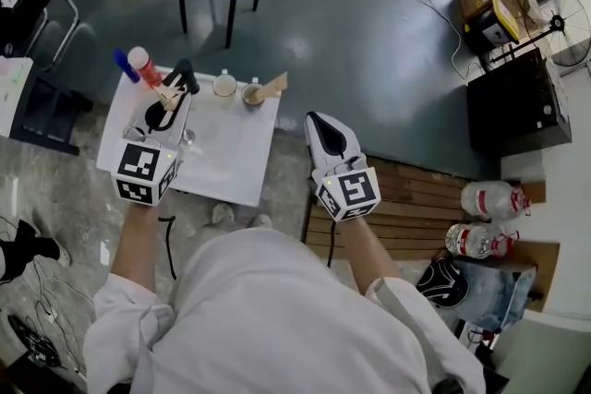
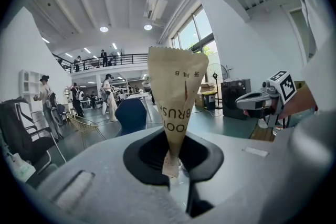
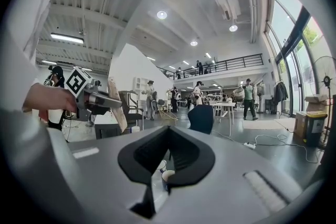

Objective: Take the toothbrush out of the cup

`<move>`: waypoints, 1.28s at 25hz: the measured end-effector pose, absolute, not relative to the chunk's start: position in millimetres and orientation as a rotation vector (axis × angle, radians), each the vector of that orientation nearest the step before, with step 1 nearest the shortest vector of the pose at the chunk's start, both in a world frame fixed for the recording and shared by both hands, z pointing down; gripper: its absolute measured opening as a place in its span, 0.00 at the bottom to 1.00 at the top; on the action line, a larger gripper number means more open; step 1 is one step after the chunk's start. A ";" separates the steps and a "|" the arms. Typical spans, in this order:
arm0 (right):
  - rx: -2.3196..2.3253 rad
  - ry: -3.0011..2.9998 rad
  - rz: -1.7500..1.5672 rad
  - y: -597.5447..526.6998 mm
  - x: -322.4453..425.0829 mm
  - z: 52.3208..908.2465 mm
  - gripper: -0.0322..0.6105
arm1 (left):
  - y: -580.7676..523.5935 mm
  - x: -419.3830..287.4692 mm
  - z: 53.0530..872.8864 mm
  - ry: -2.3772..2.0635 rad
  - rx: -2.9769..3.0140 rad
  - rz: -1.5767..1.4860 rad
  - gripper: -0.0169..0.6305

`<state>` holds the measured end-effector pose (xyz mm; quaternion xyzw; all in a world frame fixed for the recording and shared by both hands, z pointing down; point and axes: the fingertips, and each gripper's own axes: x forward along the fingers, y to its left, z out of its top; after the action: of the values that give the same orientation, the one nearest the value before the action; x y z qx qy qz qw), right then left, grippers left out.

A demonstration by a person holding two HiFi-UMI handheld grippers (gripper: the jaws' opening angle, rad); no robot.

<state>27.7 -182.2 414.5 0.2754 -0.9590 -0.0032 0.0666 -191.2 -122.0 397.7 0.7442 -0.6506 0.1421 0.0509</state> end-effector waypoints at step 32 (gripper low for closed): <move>0.690 -2.939 0.081 -181.5 15.6 428.1 0.30 | -75.9 -175.9 379.1 -2.049 2.235 0.393 0.08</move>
<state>15.6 -181.5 428.1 0.2280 -0.9714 0.0268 0.0610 -175.9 -75.9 379.1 0.7303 -0.6696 0.1283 0.0422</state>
